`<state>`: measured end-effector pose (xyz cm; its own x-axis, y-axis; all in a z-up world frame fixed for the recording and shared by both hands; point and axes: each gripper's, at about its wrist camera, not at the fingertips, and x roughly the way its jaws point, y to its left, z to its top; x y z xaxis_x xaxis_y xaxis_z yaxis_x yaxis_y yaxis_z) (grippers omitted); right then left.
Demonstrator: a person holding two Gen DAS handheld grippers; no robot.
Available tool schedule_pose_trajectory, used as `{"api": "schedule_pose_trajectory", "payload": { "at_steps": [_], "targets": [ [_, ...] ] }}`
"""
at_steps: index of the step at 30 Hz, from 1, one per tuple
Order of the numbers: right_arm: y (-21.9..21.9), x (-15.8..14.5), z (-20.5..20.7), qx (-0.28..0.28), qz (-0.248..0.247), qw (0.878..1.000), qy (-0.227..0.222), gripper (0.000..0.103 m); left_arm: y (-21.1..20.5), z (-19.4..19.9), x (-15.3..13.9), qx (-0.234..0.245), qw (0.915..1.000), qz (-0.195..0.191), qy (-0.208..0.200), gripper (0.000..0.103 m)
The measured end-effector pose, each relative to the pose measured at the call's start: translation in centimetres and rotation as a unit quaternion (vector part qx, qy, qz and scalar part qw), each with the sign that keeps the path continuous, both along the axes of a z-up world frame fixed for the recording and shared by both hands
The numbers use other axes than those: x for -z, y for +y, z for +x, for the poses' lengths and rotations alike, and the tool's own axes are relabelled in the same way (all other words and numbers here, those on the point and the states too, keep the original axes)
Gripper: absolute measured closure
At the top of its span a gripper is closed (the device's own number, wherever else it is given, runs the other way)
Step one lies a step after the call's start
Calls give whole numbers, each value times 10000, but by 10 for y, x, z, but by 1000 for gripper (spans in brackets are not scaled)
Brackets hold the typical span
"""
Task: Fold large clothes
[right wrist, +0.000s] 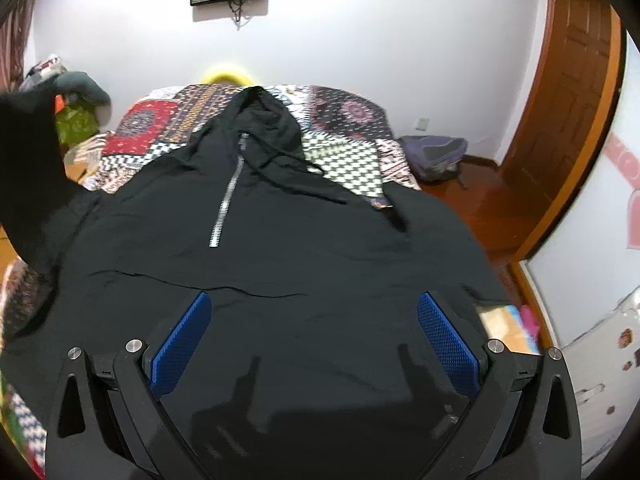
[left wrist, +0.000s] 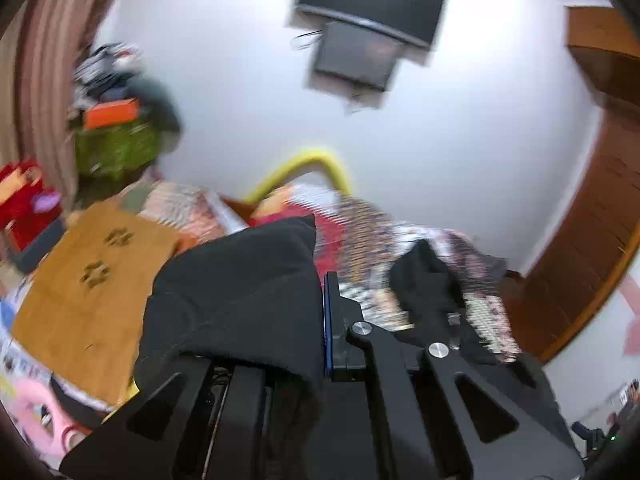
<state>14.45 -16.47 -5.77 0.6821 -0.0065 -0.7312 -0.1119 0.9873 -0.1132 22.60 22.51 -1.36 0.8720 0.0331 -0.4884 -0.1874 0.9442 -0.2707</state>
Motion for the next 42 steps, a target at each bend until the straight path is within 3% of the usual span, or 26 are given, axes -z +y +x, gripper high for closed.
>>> {"api": "schedule_pose_trajectory", "payload": {
  "at_steps": [4,7,16,21,26,31,33,34,39,42],
  "targets": [
    [-10,0,-6,-19,-73,10000,-61,1,-53,17,-15,510,9985,-9,-199,101],
    [-17,-1,-11,-32,-37,9999,-103,1,-90,36,-10,841,9964,-29,-92,101],
    [-35,1,-12,-34,133,9999,-52,1,-192,74,57,1565,9848,-24,754,101],
    [-37,4,-11,-25,174,9998,7,1,-239,76,113,1977,9691,90,1471,101],
    [-36,6,-12,-51,124,9999,32,0,-271,71,161,2336,9479,485,2111,100],
    [-33,8,-13,-104,55,9998,135,0,-282,59,191,2635,9300,514,2510,84],
    [-31,8,-12,-135,25,9998,161,0,-282,50,196,2825,9211,498,2631,62],
    [-30,8,-12,-152,3,9998,158,1,-280,42,196,2904,9196,490,2599,59],
    [-21,1,-11,-275,-137,9995,80,1,-264,9,184,2964,9190,979,2410,54],
    [-11,-6,-9,-412,-196,9990,-2,1,-243,-7,170,2823,9270,1112,2206,45]
  ]
}}
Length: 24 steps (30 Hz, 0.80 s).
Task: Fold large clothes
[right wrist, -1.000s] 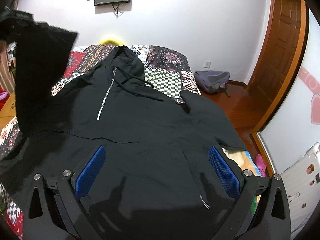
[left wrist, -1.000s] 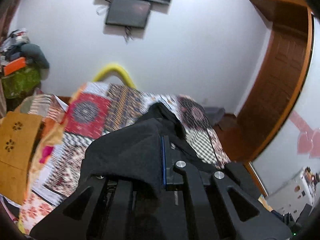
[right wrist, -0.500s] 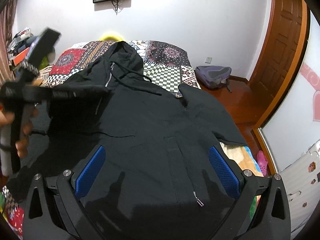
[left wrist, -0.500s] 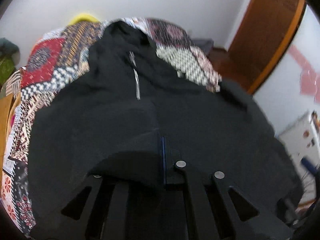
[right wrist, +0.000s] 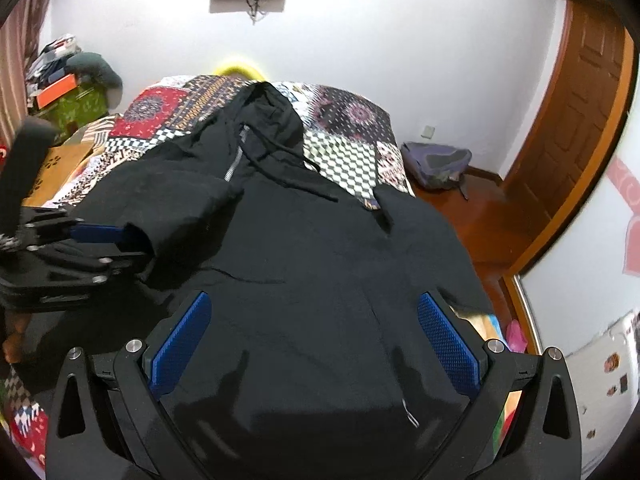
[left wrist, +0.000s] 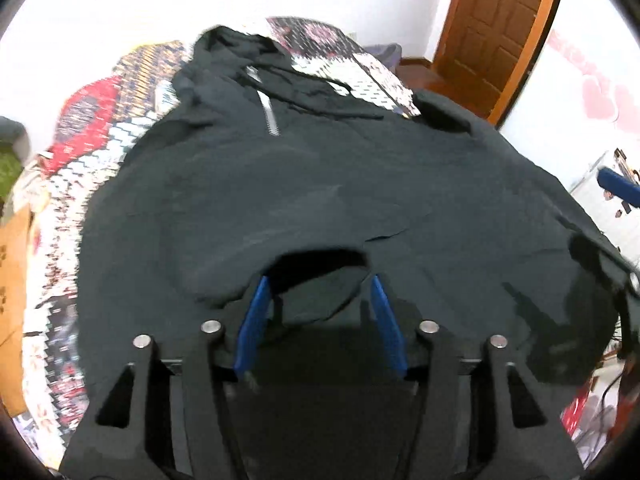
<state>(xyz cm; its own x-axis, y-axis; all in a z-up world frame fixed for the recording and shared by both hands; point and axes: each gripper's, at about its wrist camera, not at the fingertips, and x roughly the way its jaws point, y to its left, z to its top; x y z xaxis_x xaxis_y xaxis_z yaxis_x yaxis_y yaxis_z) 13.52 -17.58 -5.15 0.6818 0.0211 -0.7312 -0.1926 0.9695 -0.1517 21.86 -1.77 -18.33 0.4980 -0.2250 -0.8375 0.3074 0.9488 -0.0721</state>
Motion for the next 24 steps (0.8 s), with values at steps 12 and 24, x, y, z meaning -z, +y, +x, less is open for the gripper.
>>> {"api": "schedule_pose_trajectory", "payload": {
  "at_steps": [12,24],
  "targets": [
    [85,-17,29,-1289,-255,9913,-49,1,120,-31,-50,-1313,9864,225,-967,31],
    [183,66,57,-2521,-1681,9502,725,2,179,-55,-13,-1828,9808,174,-664,31]
  ]
}}
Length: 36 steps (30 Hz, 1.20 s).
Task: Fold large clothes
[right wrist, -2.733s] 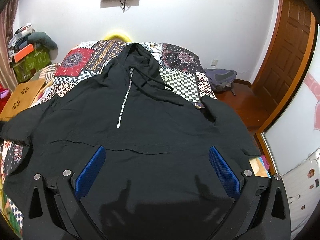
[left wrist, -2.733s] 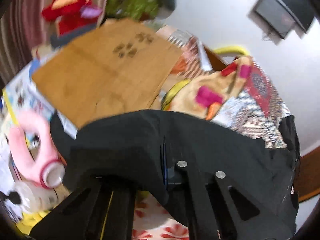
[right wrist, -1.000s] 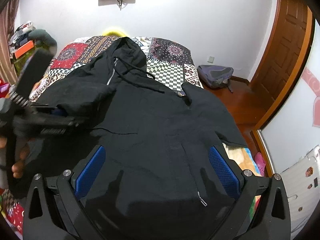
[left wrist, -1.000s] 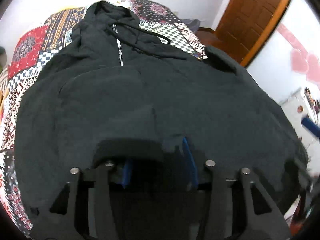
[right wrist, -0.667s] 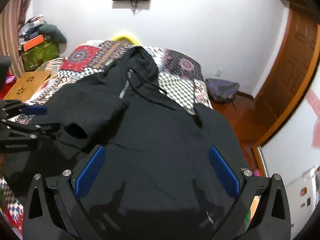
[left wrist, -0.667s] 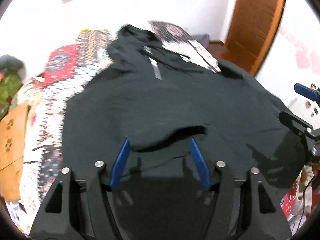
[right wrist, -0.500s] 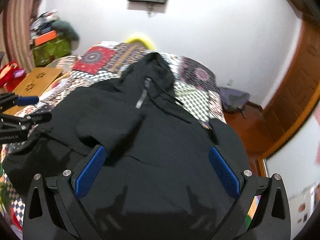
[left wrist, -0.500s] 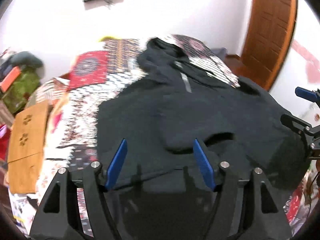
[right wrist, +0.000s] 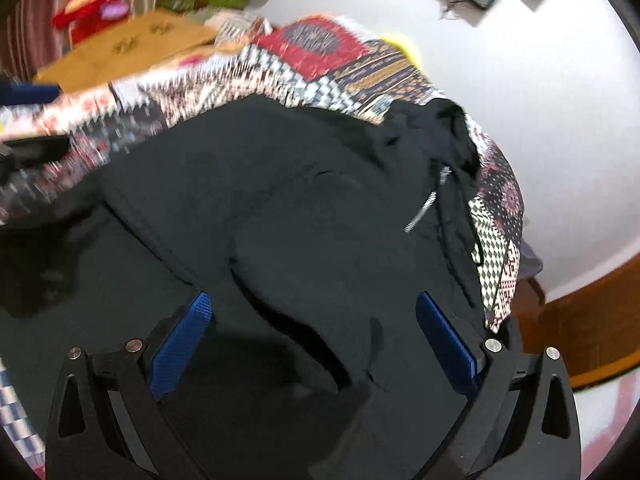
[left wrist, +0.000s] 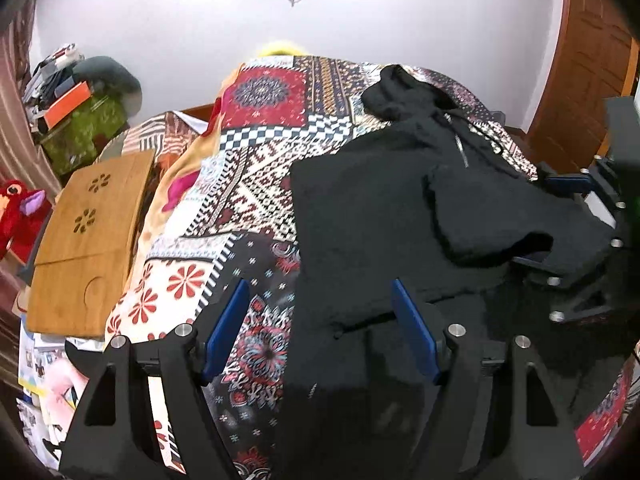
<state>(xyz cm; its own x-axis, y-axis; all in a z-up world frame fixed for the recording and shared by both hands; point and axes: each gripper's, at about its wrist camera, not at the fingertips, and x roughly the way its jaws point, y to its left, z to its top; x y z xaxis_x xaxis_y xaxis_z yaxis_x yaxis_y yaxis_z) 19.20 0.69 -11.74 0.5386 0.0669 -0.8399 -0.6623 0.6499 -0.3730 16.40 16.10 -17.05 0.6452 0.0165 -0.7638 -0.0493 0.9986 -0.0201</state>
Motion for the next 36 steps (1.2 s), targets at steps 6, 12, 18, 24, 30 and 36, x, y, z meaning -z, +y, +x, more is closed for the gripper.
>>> {"api": "schedule_pose_trajectory", "payload": {
  "at_steps": [6,12,18,24,30,36],
  "targets": [
    [10,36,22,38,-511,9983,279,20,11,0,13,-40,10000,-47,74,30],
    [13,40,28,-38,-522,9985,134,34,15,4,22,-105,9997,-175,150,30],
    [10,41,24,-155,-479,9985,214,74,8,8,25,-70,9996,-176,219,30],
    [-23,9,35,305,244,9992,10,86,-3,12,19,-7,9997,-88,206,30],
    [-74,-42,51,1050,1177,9875,-62,88,-17,15,9,38,9999,-48,124,30],
    [-126,-47,58,1661,1756,9702,181,88,-32,15,-1,134,9999,27,58,30]
  ]
}}
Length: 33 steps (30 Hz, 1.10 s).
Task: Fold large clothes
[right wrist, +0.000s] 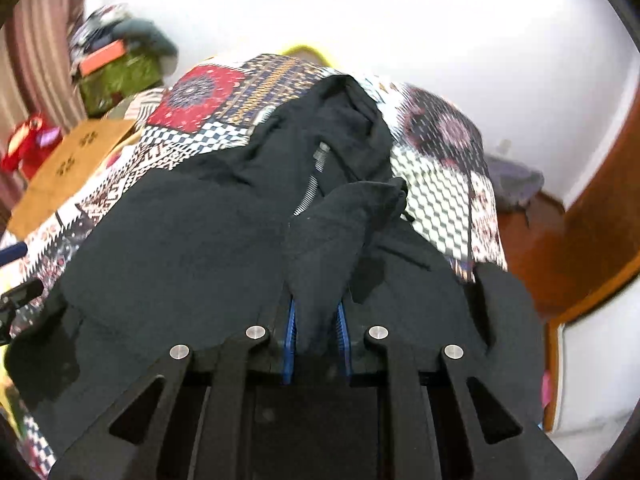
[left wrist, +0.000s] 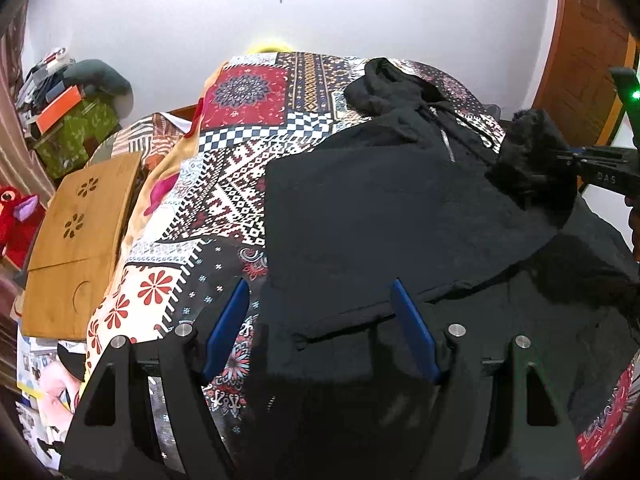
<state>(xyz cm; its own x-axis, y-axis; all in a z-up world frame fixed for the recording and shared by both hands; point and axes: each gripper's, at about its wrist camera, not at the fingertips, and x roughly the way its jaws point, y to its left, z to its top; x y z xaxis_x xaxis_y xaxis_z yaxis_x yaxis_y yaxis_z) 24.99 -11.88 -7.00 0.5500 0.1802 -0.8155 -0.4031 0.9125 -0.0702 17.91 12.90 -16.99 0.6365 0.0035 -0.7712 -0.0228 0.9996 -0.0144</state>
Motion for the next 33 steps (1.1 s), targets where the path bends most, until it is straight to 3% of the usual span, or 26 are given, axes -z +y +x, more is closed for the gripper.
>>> {"api": "schedule_pose_trajectory", "payload": {
  "at_steps": [7,12,19,24,28,33],
  "targets": [
    [-48,26,-1,457,503,9960,573,88,-16,-3,-6,89,9999,45,7,30],
    [-74,49,-1,853,951,9843,1221,83,-25,-7,-7,124,9999,45,41,30],
    [-86,55,-14,1068,823,9772,1638,76,-37,-13,-9,164,9998,111,62,30],
    [-101,38,-23,1030,758,9796,1551,71,-45,-13,-13,183,9997,136,53,30],
    [-125,13,-30,1168,1046,9796,1256,60,-53,-11,-17,199,9997,142,15,30],
    [-169,-16,-37,1525,1531,9726,862,58,-65,-3,-22,228,9997,124,-21,30]
  ]
}}
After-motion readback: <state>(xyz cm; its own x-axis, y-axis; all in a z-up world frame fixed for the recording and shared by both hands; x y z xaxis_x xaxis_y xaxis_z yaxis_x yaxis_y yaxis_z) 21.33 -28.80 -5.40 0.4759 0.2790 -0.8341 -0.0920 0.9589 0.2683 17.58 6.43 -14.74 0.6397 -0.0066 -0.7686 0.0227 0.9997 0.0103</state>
